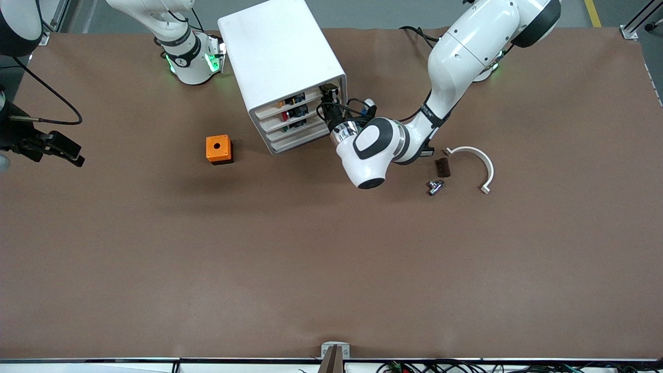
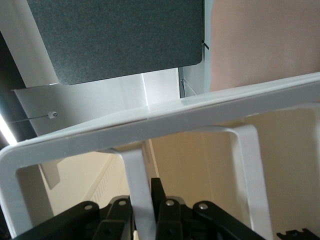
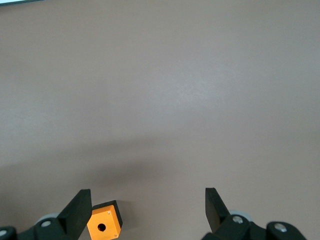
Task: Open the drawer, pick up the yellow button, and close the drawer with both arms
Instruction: 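Grasp the drawer front with the left gripper, then pull the drawer open with the left gripper while the right gripper reaches in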
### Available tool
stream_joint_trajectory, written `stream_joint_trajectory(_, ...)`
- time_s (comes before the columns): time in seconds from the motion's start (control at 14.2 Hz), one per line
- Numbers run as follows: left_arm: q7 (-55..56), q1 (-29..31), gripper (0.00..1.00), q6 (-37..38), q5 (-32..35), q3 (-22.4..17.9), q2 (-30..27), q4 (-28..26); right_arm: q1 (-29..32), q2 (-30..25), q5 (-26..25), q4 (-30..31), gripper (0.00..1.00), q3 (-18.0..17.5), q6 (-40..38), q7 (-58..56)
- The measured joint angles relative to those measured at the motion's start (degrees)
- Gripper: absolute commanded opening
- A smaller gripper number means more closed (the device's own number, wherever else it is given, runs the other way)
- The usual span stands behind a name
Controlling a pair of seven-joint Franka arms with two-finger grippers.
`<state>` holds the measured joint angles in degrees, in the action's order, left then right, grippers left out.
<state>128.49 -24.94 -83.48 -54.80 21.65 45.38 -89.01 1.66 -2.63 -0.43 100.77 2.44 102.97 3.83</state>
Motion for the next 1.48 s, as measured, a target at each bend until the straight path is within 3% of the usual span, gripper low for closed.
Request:
stream_joint_trajectory(0.56,0.18,4.45,0.11,-0.86,-0.65,-0.1,0.24,-0.07,-0.05,0.0,0.03,0.04,1.0,-0.56,-0.88,3.73)
stream_joint_trajectory(0.91,-0.25,10.63,0.14,-3.83,-1.6,-0.1,0.27,0.35,-4.02,0.0,0.07,0.07,1.0,-1.55,-3.48,18.18)
stream_joint_trajectory(1.33,-0.43,13.46,0.18,-6.43,-1.63,-0.13,0.28,1.29,-13.97,-0.01,0.1,0.07,1.0,-1.97,-4.91,40.72)
stream_joint_trajectory(1.48,-0.54,13.9,0.32,-6.58,-1.63,-0.13,0.29,1.31,-17.66,-0.01,0.1,0.07,1.0,-2.04,-4.96,48.32)
